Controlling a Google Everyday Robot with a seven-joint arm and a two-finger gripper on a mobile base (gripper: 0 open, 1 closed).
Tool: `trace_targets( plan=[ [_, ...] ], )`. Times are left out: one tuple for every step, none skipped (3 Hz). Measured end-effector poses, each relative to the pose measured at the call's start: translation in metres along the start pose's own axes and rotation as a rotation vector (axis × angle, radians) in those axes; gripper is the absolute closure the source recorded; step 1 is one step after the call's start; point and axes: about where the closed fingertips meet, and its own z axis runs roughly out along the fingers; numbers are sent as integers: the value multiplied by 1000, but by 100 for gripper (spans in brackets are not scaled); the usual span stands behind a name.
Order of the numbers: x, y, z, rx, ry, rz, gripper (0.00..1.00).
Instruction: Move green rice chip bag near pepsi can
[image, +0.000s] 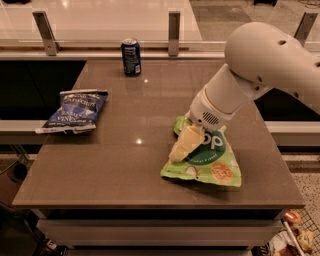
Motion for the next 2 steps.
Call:
trace_targets(
  plan=[
    [-1,0,-2,0,0,0,87],
    [-1,1,-2,0,1,-2,100]
  ],
)
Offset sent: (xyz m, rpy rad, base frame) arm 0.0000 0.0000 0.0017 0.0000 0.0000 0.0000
